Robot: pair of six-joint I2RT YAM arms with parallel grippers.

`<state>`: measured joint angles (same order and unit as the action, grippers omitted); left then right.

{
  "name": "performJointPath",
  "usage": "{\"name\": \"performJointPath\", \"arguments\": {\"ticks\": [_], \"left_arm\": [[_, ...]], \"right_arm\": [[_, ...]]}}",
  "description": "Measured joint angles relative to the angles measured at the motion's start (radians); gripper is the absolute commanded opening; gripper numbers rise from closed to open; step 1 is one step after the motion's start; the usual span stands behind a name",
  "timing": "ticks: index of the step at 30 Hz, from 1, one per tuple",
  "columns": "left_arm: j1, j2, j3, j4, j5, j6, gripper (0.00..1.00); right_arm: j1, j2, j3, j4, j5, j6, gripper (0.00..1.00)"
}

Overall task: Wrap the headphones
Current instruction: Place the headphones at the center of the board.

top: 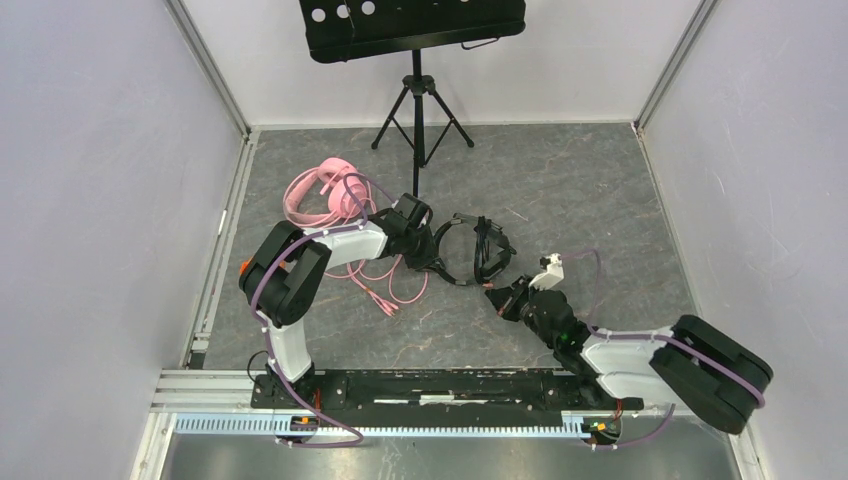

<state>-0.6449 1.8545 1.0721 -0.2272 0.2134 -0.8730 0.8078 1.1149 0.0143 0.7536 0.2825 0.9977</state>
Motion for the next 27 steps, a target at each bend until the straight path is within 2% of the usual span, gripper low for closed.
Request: {"name": "performJointPath", "arguments": {"ticks": [4, 10, 20, 27], "left_arm": [[0.0, 0.002, 0.003, -0.003, 0.0, 0.0, 0.15], [0.0, 0.002, 0.003, -0.003, 0.001, 0.0, 0.14], [0.0, 0.002, 0.006, -0.006, 0.0, 0.0, 0.14], [0.001, 0.017, 0.026, -0.01, -0.002, 0.0, 0.14]], "right_arm": [[0.002, 0.097, 0.0, 0.076, -0.014, 0.006, 0.0], [0.002, 0.154, 0.0, 0.161, 0.005, 0.011, 0.0], [0.0, 0.342, 0.0, 0.401, 0.064, 0.011, 0.0], [-0.005, 0.367, -0.002, 0.445, 0.077, 0.01, 0.0]]}}
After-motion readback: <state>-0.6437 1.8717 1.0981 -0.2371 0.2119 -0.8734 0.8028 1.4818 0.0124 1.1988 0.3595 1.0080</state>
